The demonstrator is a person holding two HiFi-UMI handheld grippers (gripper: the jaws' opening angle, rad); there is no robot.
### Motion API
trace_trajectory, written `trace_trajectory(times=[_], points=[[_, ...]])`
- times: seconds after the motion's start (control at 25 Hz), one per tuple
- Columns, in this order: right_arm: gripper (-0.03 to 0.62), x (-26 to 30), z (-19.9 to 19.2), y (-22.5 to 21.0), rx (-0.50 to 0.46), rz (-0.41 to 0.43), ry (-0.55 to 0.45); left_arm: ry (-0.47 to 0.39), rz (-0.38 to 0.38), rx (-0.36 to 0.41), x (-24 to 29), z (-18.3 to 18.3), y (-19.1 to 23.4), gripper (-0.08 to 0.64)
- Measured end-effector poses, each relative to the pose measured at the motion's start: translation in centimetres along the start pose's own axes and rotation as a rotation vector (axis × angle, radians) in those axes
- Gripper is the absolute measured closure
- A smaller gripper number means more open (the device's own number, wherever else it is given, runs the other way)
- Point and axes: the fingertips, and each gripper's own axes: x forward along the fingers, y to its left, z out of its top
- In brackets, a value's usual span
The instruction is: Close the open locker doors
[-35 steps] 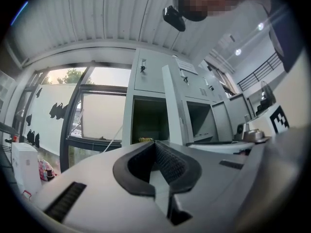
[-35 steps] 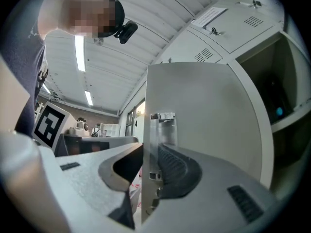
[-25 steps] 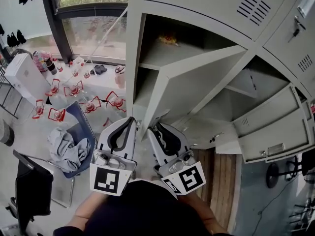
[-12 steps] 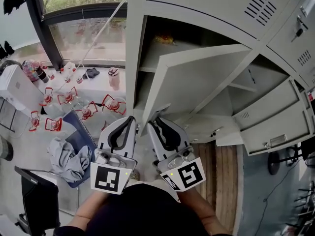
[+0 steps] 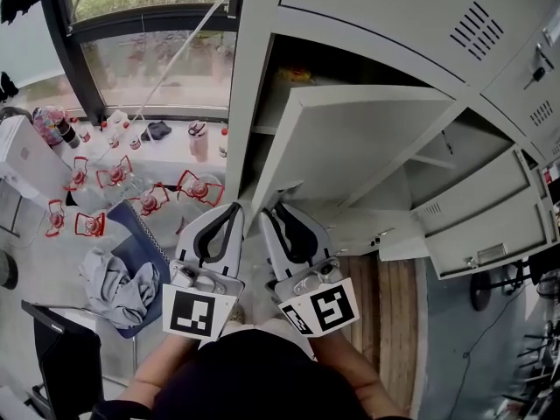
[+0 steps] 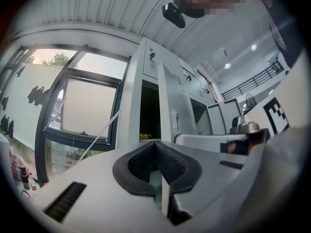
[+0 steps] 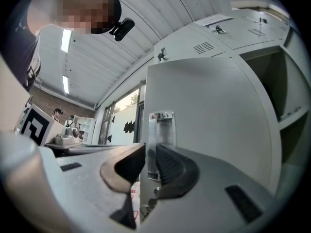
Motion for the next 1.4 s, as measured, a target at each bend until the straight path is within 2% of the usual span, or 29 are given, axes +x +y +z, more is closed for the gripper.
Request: trace_trajectory(times=[1.4], points=[[0.534,7.2,-1.3,-3.2,-0.009,-0.083,0.044,0.038,-0.01,-0.039,4.2,-2.6,3.6,0.56]])
